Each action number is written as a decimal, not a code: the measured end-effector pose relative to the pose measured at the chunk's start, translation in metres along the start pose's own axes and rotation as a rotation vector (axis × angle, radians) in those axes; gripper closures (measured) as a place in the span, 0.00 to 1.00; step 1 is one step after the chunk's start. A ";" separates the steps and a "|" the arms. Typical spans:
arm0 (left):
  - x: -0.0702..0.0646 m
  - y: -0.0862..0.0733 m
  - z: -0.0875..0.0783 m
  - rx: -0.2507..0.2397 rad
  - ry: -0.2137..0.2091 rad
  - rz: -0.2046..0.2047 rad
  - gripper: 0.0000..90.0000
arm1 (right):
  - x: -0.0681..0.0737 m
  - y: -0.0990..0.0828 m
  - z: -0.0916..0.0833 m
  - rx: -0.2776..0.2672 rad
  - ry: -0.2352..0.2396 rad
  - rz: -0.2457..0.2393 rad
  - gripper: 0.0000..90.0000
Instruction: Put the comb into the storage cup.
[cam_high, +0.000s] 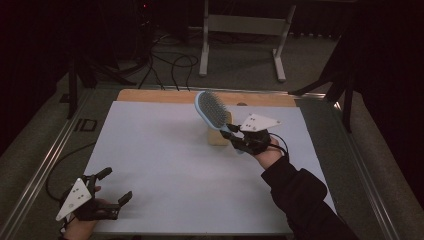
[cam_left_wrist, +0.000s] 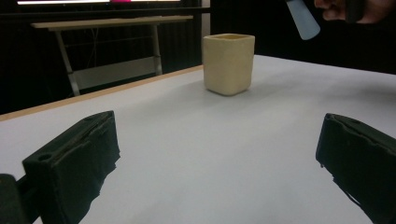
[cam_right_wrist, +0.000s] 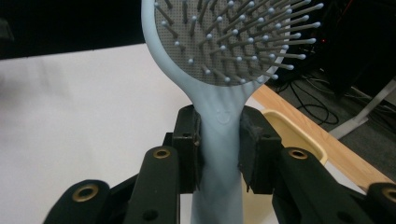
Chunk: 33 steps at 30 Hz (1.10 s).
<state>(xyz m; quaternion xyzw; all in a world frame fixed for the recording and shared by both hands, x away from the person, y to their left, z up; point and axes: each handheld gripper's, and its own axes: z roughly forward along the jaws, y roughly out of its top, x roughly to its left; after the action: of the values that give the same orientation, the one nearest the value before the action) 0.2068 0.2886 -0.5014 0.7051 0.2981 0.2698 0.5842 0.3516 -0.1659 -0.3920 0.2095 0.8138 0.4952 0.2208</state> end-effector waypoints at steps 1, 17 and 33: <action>0.000 0.000 0.000 0.002 0.001 0.001 0.00 | -0.001 0.001 0.000 -0.005 -0.004 0.005 0.78; 0.000 0.000 0.000 -0.001 0.003 -0.001 0.00 | -0.021 0.019 0.002 -0.115 -0.110 0.066 0.78; 0.001 0.000 0.000 -0.004 0.003 -0.004 0.00 | -0.031 0.035 0.015 -0.194 -0.174 0.098 0.78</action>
<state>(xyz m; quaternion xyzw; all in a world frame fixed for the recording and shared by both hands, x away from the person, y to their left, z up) 0.2071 0.2897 -0.5018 0.7029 0.2998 0.2703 0.5856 0.3895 -0.1580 -0.3624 0.2689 0.7285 0.5618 0.2853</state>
